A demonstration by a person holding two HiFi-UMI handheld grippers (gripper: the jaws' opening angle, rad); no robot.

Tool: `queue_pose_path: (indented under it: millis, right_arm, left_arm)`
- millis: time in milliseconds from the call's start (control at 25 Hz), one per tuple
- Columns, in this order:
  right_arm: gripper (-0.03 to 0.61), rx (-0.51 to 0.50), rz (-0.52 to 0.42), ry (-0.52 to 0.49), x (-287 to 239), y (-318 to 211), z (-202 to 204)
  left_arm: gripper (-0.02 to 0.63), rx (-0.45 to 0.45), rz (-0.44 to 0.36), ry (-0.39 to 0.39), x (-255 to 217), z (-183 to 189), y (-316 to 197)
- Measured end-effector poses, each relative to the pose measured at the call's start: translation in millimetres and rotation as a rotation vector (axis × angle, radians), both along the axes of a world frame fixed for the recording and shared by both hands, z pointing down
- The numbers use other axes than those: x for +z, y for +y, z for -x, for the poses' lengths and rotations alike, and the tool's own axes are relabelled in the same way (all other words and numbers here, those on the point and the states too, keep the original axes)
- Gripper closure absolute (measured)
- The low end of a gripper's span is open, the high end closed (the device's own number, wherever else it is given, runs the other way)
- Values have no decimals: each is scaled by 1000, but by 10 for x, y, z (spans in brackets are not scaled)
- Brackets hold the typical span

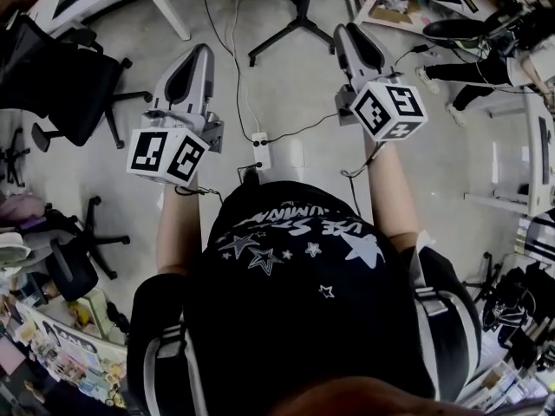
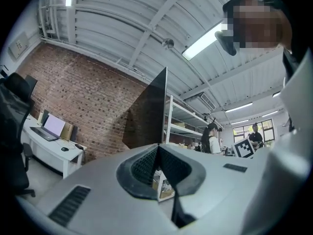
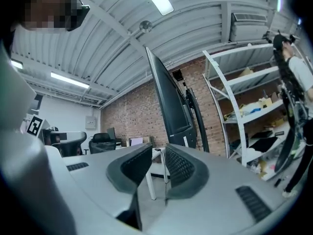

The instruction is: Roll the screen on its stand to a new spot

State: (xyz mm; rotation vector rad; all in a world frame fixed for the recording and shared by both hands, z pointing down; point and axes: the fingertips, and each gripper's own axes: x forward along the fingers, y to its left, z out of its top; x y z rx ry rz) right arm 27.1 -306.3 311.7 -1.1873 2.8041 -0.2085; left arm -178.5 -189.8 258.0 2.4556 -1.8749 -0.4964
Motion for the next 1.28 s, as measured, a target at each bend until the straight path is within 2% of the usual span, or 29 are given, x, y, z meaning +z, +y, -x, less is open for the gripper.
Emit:
queue_pose_path:
  millis: [200, 520, 720, 1040, 1280]
  right_arm:
    - [467, 50, -16, 18, -116, -251, 289]
    - [401, 170, -56, 43, -349, -584, 643]
    - [328, 235, -57, 56, -412, -771, 765]
    - [303, 269, -93, 76, -580, -1328, 798]
    - [246, 283, -115, 115, -660, -1652, 902]
  left_arm:
    - [603, 56, -16, -42, -108, 237, -337]
    - [603, 134, -28, -26, -223, 591, -746]
    - [603, 160, -8, -16, -254, 754, -972]
    - [603, 149, -8, -11, -249, 723, -1380]
    - [603, 128, -16, -17, -322, 676, -1589]
